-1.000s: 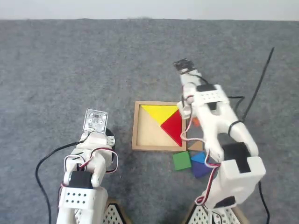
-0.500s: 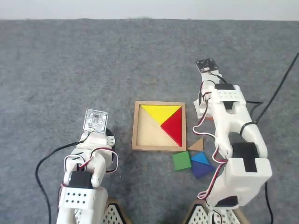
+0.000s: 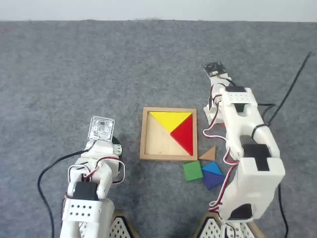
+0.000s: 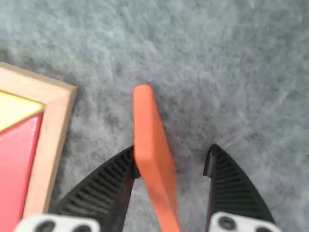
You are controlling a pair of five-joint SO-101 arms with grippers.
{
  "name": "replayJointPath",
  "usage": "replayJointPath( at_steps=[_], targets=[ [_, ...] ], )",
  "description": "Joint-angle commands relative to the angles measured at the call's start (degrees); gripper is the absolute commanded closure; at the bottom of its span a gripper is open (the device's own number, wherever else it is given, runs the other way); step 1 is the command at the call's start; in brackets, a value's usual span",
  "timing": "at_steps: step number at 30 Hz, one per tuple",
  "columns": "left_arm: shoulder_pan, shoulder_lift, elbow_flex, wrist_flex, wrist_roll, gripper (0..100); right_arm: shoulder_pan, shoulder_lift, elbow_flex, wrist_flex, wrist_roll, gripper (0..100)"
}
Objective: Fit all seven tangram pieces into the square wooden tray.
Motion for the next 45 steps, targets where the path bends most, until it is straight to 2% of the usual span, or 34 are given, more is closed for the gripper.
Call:
replayJointPath(
  at_steps=[1, 21, 23, 26, 31, 34, 38, 45],
  targets=[
    [-0.3, -0.7, -0.5, 0.1, 0.4, 98, -0.5, 0.0, -4.0, 2.3, 0.3, 77.8],
    [-0.3, -0.7, -0.5, 0.1, 0.4, 98, -0.3, -3.9, -4.4, 1.3, 0.4, 78.4],
    [-0.3, -0.7, -0.5, 0.1, 0.4, 98, -0.5, -3.2, -4.3, 1.3, 0.4, 83.9],
    [-0.3, -0.7, -0.5, 0.1, 0.4, 98, -0.5, -3.2, -4.4, 1.5, 0.4, 97.6],
    [-0.3, -0.7, -0.5, 0.1, 0.4, 98, -1.1, -7.4, -3.3, 3.2, -1.4, 99.3],
    [-0.3, -0.7, -0.5, 0.1, 0.4, 98, -3.8, -13.3, -0.3, 5.3, -3.3, 99.1],
    [-0.3, -0.7, -0.5, 0.1, 0.4, 98, -11.1, -23.8, 7.1, 5.8, -5.6, 99.1],
    [-0.3, -0.7, -0.5, 0.1, 0.4, 98, -20.4, -35.9, 16.2, 6.1, -5.9, 99.1]
  ],
)
